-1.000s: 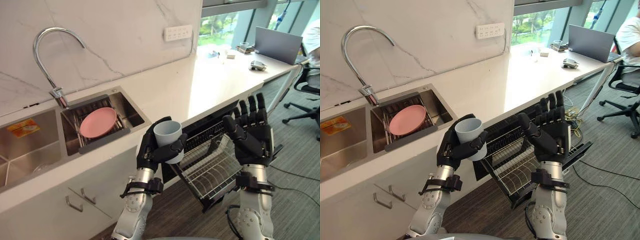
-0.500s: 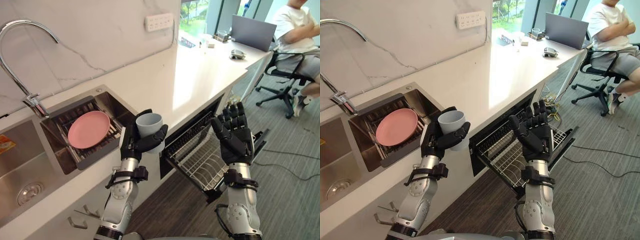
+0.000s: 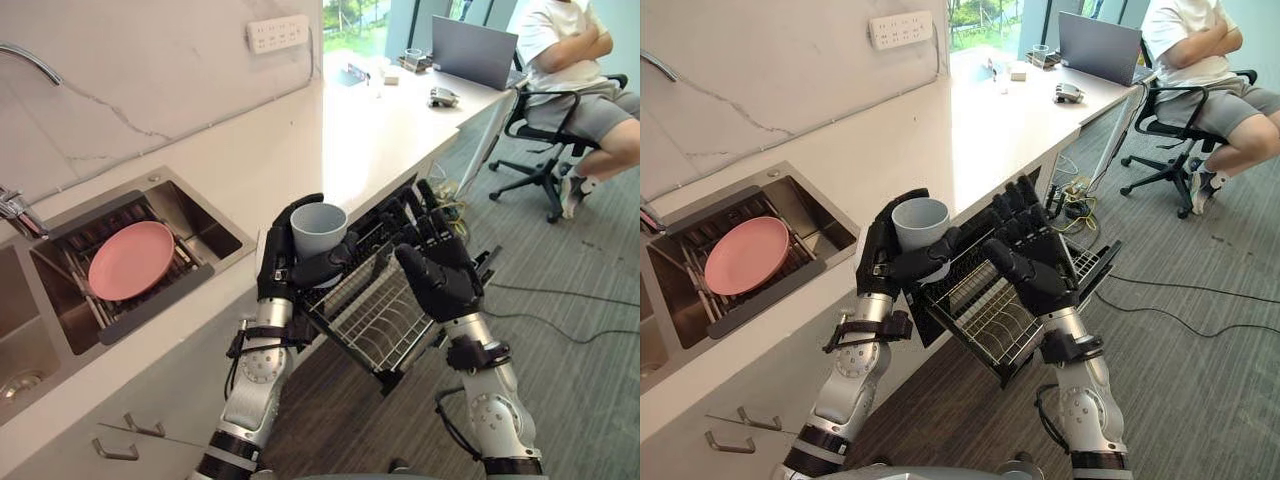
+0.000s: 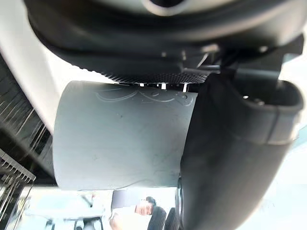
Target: Walk over to the sink, pick up the cup, carry it to the dishwasher, place the cup inside the dishwasher, then close the dishwasher door
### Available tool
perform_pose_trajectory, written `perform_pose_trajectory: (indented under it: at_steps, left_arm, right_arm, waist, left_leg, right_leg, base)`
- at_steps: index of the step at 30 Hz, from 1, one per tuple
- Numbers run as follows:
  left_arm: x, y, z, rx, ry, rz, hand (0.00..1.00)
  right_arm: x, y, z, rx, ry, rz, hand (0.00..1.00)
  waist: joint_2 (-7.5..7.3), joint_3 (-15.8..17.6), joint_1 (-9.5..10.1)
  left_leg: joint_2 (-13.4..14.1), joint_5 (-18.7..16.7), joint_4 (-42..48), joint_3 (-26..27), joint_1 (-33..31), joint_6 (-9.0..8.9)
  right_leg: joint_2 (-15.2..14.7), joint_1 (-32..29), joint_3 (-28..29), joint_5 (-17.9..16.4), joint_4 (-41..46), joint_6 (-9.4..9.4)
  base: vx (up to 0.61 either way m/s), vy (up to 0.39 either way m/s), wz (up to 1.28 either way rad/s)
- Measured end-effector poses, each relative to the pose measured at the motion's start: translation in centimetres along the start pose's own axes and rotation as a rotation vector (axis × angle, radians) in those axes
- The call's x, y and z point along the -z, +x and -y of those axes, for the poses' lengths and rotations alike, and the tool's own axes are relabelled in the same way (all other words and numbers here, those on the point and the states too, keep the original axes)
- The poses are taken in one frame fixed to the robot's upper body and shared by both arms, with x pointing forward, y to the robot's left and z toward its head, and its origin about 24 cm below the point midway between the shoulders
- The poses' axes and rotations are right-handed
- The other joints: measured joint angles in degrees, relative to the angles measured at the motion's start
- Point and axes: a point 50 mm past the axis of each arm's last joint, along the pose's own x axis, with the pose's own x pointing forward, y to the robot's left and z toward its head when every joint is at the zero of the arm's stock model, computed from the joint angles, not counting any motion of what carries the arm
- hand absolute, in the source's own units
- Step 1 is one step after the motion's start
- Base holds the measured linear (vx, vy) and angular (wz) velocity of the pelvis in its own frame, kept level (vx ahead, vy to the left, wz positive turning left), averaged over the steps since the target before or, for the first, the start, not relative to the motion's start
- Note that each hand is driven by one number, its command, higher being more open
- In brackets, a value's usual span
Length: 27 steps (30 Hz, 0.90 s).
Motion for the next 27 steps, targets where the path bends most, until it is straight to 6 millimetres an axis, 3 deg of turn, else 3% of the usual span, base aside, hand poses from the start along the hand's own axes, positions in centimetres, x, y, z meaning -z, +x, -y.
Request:
perform_pose_trajectory:
  at_steps: [10, 27]
  left_arm:
    - [0.8, -0.5, 0.6, 0.073, 0.326, 0.075, 0.0]
    - [1.5, -1.2, 2.4, 0.175, 0.375, 0.049, 0.0]
  right_arm:
    - [0.1, 0.0, 0.1, -0.042, -0.016, -0.1, 1.0]
    - [1.1, 1.6, 0.2, 0.039, -0.251, -0.276, 1.0]
  waist:
    - [-0.1, -0.6, -0.16]
    - [-0.03, -2.6, -0.29]
  left_leg:
    - [-1.0, 3.8, -6.0, -0.3, 2.3, 0.35]
    - [-1.1, 4.7, -6.0, -1.9, 1.5, 0.44]
  right_leg:
    - [-0.2, 0.2, -0.8, -0.1, -0.1, -0.03]
    - [-0.2, 0.3, -1.9, 0.0, 0.0, 0.0]
  base:
    - [-0.04, -0.001, 0.05]
    - [-0.01, -0.003, 0.03]
